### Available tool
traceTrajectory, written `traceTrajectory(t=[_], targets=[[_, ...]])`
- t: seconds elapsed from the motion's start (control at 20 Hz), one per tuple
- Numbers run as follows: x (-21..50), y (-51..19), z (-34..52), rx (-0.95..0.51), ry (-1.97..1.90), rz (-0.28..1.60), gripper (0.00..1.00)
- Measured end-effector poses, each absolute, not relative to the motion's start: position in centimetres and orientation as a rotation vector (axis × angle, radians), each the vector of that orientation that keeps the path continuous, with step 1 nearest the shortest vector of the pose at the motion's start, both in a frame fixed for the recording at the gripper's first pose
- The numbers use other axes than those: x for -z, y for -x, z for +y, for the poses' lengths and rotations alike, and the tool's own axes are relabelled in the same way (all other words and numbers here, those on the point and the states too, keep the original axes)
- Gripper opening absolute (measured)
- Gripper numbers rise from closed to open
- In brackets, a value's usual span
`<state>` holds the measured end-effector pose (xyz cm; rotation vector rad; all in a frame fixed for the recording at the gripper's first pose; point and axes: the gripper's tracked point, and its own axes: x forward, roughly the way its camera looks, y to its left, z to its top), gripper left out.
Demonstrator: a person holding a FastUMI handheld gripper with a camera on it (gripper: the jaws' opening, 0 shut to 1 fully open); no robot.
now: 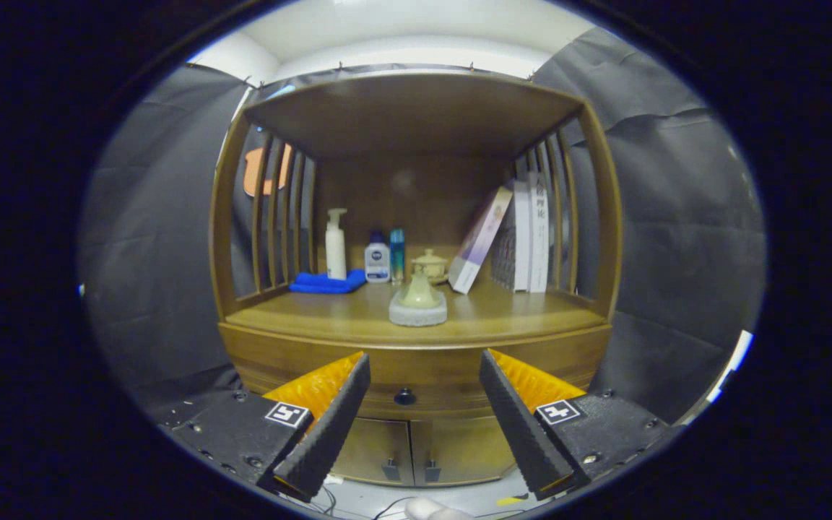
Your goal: Pull open the drawer, take out the items inside it, and place them on the countertop above the cabinet.
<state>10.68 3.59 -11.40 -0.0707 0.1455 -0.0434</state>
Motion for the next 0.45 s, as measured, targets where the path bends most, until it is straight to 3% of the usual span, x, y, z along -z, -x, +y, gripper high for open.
traceTrajectory(t=[0.45], targets=[[5.2,-0.9,2.2,0.035,0.061,0.087,0.99]])
